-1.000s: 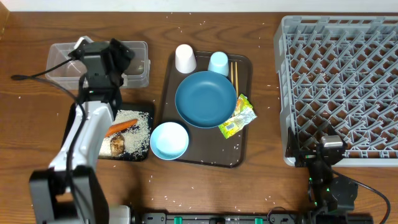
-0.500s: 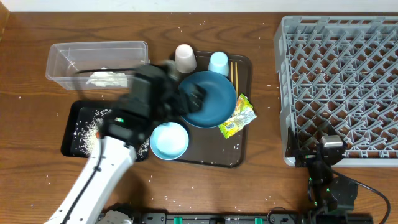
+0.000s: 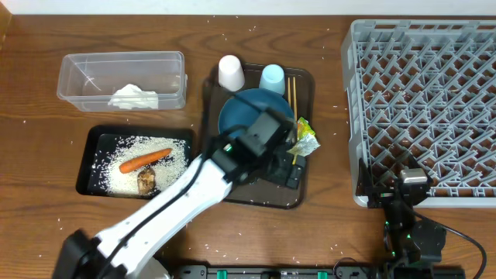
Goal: Sort waste into correct bins and load items into the dishwasher rack
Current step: 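Move the left gripper to the yellow snack wrapper on the brown tray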
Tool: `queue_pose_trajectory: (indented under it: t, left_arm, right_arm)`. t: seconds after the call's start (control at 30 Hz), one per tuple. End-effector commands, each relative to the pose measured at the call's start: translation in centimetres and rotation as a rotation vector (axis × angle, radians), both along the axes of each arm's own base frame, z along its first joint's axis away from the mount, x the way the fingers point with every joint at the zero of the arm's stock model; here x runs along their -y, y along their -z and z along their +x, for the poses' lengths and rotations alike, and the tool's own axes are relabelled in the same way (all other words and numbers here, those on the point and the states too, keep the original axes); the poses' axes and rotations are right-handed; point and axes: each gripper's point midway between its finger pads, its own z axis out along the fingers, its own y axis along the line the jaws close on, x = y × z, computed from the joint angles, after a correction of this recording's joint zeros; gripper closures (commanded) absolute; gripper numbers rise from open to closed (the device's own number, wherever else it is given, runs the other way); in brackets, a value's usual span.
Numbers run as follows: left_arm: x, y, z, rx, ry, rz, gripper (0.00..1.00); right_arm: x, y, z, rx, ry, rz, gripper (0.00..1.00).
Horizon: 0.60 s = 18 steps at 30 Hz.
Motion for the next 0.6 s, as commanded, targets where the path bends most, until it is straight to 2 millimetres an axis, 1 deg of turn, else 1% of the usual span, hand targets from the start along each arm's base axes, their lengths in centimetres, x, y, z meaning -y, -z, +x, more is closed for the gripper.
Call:
queue_pose_trajectory:
  t: [0.0,0.1,0.23,0.3,0.37,0.47,0.57]
  left_arm:
    - [0.8,-1.1,2.1,0.055,0.050,0.064,0.02]
    - [2.0,-1.0,3.2,0.051,0.086,0.090,0.02]
    - [4.7,-0.4,5.4,0.103,0.106,0.045,0.02]
    - [5.8,0.4,6.2,0.141,0.149,0.040,0.02]
    - [6.5,1.3,6.7,0.156,0.174,0.042,0.02]
    - [7.1,2.9,7.1,0.146,0.177,0.051,0.02]
    - [7.3,4.4,7.0,0.131,0.200,0.074,0.02]
  right_arm:
    - [-0.3,0.2,0.0,-0.005,-0.012,0.000,0.01]
    - [-0.3,0.2,0.0,-0.005,-0.012,0.000,0.01]
    - [-0.3,0.2,0.0,-0.005,-0.012,0.000,0.01]
    - [-0.3,0.2,0.0,-0.005,-0.012,0.000,0.01]
    - [-0.3,0.2,0.0,-0.005,-0.012,0.000,0.01]
    - [-0.3,0.2,0.0,-0.005,-0.012,0.000,0.01]
    - [-0.3,0.2,0.0,-0.005,-0.012,0.000,0.01]
